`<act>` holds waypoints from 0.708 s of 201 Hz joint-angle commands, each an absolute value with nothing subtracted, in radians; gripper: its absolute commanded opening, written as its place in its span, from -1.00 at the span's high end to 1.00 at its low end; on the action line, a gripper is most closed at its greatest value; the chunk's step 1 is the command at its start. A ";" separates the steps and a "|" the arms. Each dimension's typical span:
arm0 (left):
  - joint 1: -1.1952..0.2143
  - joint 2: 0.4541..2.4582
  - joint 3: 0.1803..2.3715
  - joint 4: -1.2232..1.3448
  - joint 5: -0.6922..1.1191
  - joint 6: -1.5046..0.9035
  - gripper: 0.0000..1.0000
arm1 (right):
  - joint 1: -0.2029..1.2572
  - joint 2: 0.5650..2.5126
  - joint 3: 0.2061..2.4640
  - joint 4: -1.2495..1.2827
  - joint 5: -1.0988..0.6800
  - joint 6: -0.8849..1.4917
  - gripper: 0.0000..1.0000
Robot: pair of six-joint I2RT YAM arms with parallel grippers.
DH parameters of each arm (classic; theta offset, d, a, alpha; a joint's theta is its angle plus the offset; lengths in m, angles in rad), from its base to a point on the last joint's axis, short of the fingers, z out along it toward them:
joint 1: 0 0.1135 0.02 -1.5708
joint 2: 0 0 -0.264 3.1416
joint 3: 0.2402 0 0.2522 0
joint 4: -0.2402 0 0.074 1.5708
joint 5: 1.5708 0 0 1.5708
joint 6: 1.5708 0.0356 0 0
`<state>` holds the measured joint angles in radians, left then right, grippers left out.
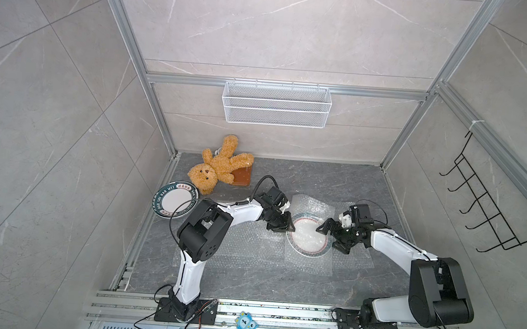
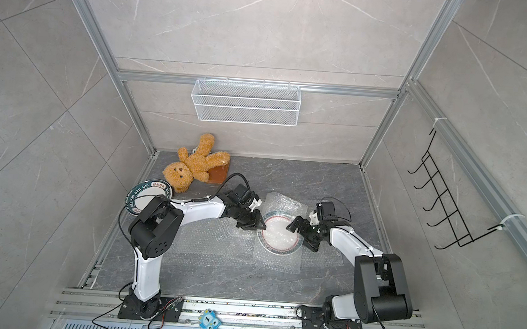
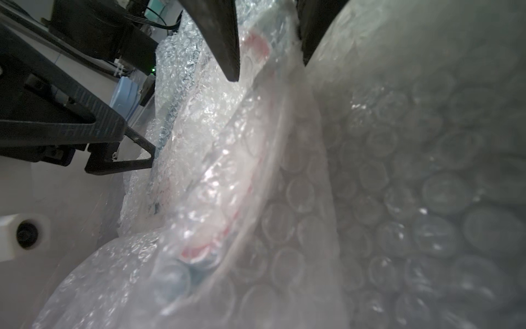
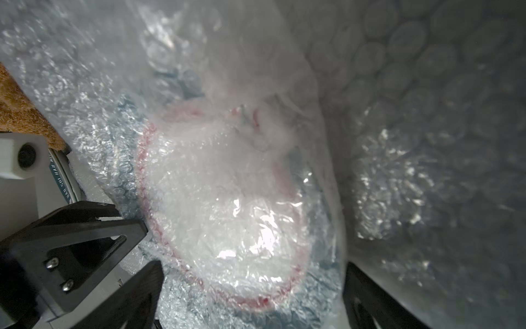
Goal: Unpack dinner plates from bubble wrap
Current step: Pick up the bubble wrap from the bubble wrap.
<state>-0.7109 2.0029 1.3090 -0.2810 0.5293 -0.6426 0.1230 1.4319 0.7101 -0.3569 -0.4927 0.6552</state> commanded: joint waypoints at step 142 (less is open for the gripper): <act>-0.692 1.737 1.385 -0.365 0.487 -0.899 1.00 | 0.030 1.349 1.309 -0.915 -0.162 0.654 -0.97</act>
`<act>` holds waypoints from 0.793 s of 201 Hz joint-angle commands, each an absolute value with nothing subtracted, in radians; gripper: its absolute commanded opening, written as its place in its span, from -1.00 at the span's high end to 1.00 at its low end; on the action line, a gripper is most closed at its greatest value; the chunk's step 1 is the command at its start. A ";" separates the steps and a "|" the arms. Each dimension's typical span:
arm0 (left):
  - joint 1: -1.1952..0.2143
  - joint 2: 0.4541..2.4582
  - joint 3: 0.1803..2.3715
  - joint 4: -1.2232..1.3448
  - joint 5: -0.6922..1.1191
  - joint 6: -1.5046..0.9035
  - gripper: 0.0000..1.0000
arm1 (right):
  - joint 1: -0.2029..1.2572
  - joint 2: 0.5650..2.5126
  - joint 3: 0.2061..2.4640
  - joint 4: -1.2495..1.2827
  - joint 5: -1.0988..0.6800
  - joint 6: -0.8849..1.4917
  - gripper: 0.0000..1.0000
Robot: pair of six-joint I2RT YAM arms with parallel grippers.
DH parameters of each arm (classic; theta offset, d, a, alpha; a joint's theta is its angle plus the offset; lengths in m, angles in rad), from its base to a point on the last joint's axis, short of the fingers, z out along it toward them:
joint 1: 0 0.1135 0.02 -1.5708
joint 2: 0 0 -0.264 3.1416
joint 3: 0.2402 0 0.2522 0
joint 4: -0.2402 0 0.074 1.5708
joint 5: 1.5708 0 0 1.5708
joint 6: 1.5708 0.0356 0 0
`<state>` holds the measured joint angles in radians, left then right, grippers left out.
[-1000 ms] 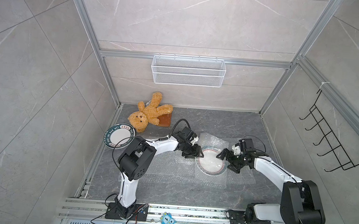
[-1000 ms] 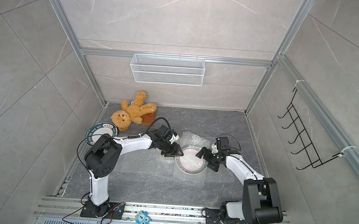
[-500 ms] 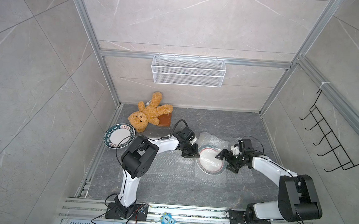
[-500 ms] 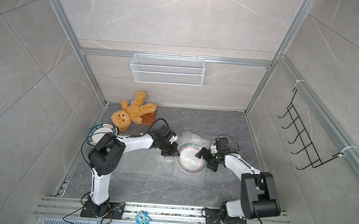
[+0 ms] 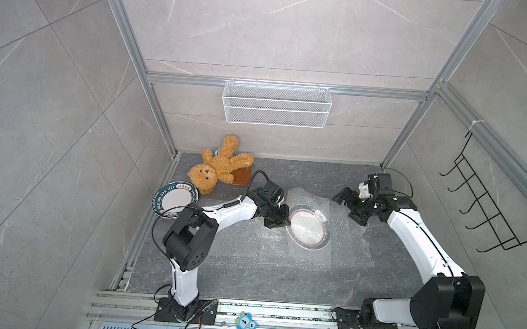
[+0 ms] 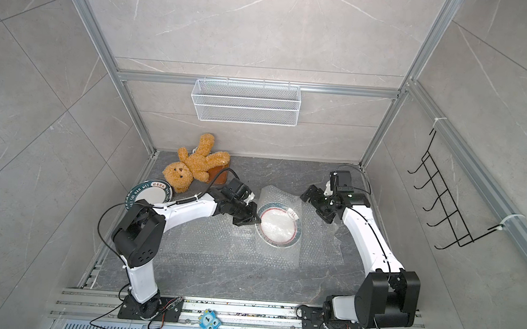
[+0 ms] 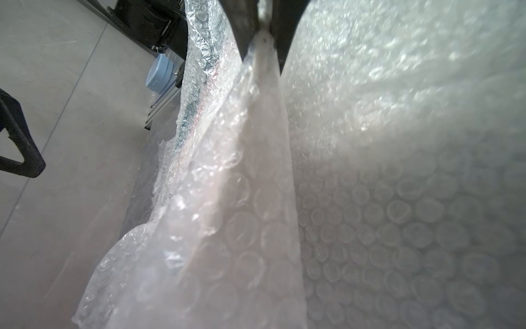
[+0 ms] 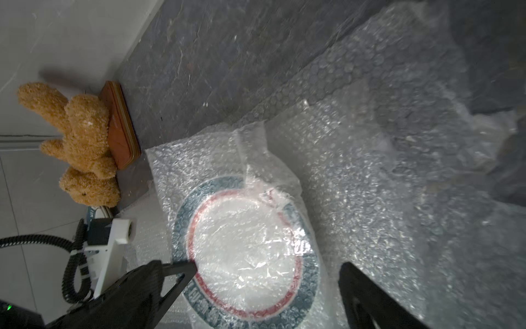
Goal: Unpack dinner plates from bubble wrap
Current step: Pick up the bubble wrap from the bubble wrap, then place the bubble wrap at the center of the board.
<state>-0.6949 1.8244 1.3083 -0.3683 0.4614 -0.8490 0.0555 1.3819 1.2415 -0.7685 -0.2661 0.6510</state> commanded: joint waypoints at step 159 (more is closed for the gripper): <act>-0.841 2.086 2.048 -0.266 0.492 -1.107 1.00 | -0.041 1.220 1.672 -1.082 0.001 0.746 -0.95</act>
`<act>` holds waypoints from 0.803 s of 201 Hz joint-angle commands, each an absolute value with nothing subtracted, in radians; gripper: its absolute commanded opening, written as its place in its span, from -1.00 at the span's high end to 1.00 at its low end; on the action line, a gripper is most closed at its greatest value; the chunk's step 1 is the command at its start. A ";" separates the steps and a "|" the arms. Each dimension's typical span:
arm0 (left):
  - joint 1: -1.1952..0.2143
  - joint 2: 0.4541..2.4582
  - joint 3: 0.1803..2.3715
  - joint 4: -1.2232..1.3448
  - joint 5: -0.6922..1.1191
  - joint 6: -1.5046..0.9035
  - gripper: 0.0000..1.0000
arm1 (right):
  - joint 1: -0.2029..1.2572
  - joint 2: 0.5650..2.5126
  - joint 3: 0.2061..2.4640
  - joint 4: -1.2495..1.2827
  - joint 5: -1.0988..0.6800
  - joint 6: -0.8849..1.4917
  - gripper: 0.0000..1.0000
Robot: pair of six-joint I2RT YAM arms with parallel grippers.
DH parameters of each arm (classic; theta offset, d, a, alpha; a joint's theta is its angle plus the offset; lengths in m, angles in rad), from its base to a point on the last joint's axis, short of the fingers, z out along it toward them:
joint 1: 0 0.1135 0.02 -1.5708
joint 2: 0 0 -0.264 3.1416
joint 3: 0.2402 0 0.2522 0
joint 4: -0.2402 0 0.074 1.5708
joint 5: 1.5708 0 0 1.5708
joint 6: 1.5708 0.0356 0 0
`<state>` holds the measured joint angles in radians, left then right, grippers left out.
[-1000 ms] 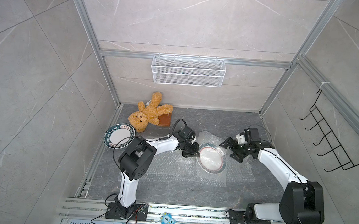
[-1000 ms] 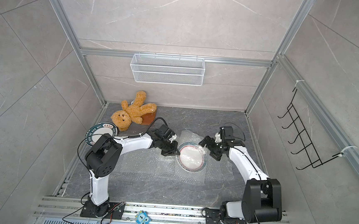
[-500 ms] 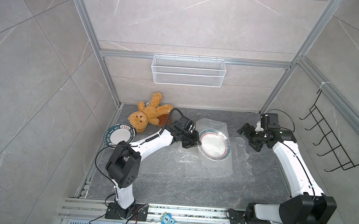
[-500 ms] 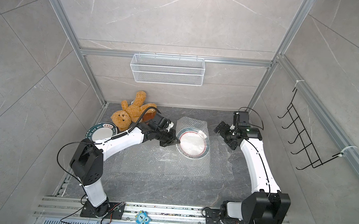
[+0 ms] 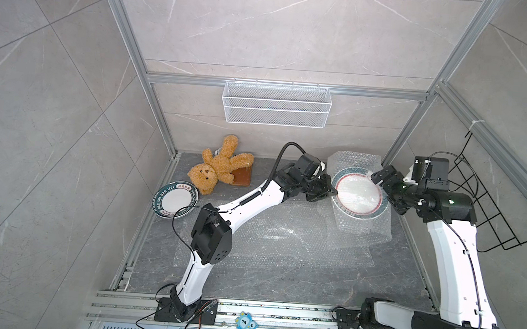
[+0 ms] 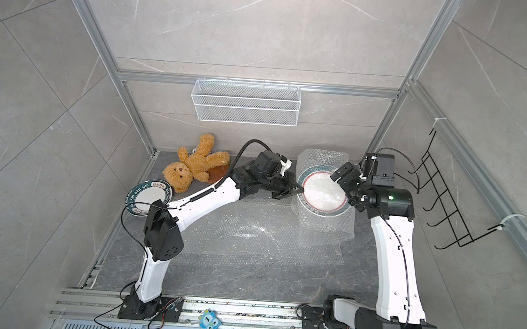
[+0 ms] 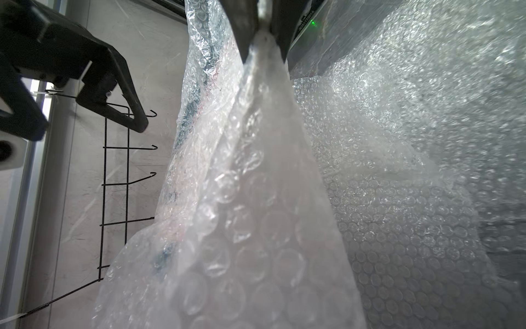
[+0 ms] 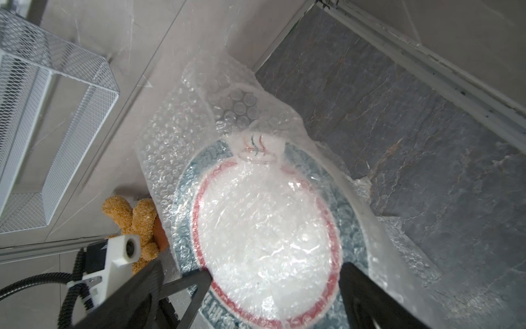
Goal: Unpack dinner plates from bubble wrap
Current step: Place the bubble wrap at the center of the board.
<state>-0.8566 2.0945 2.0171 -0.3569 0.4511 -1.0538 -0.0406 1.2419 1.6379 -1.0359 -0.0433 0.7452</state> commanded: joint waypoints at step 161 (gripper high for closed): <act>-0.698 2.025 1.283 0.074 0.568 -1.072 1.00 | -0.085 1.210 1.043 -0.936 0.083 0.678 -0.95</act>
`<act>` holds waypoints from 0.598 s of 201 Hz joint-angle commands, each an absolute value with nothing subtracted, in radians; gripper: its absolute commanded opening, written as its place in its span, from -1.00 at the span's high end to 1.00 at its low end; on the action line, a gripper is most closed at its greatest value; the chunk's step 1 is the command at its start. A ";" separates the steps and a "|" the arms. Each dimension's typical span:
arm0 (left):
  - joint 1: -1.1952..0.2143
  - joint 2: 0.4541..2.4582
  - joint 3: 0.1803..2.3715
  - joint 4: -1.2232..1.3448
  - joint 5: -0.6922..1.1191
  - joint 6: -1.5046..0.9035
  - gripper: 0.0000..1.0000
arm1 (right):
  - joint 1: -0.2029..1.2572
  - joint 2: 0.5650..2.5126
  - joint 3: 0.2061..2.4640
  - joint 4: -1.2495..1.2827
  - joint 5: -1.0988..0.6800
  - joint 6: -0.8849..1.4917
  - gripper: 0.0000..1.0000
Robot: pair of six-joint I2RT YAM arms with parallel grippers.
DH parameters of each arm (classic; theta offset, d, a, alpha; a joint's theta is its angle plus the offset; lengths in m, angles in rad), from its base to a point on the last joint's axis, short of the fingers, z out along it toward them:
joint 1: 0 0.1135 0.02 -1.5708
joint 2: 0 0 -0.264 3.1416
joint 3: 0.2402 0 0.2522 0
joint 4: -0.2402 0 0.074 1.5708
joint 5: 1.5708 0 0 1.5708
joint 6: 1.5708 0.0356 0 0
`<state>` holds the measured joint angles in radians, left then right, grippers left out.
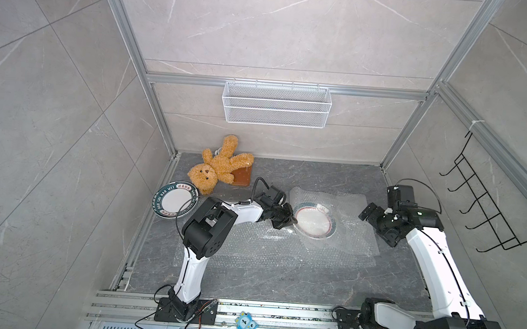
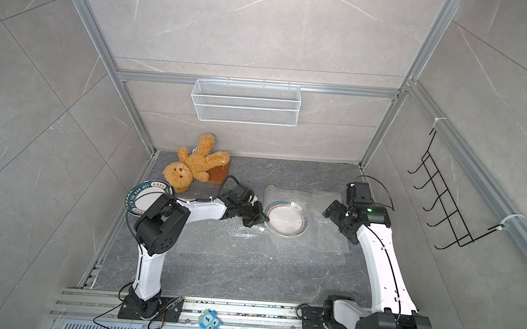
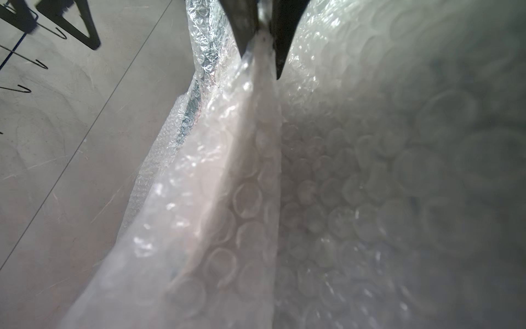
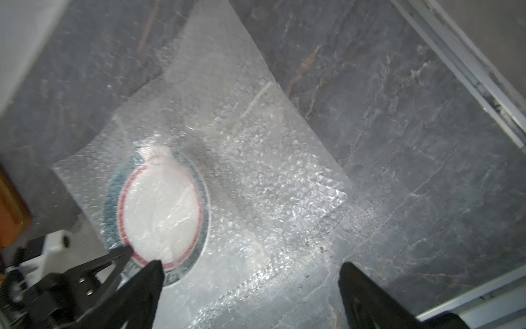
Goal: Unpack dinner plates from bubble wrap
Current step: Place the bubble wrap at the center of the board, then unwrap the bubble wrap.
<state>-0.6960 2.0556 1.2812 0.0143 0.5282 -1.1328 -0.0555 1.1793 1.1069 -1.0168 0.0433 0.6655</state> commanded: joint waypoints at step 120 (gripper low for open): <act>-0.643 1.681 1.105 -0.046 0.392 -0.972 -0.64 | -0.224 1.527 0.968 -0.522 -0.062 0.571 -0.46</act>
<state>-0.6613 1.8015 1.1172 0.0097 0.4534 -1.0412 -0.2119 1.4883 0.9737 -0.6323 0.0425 0.6098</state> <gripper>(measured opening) 0.819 0.781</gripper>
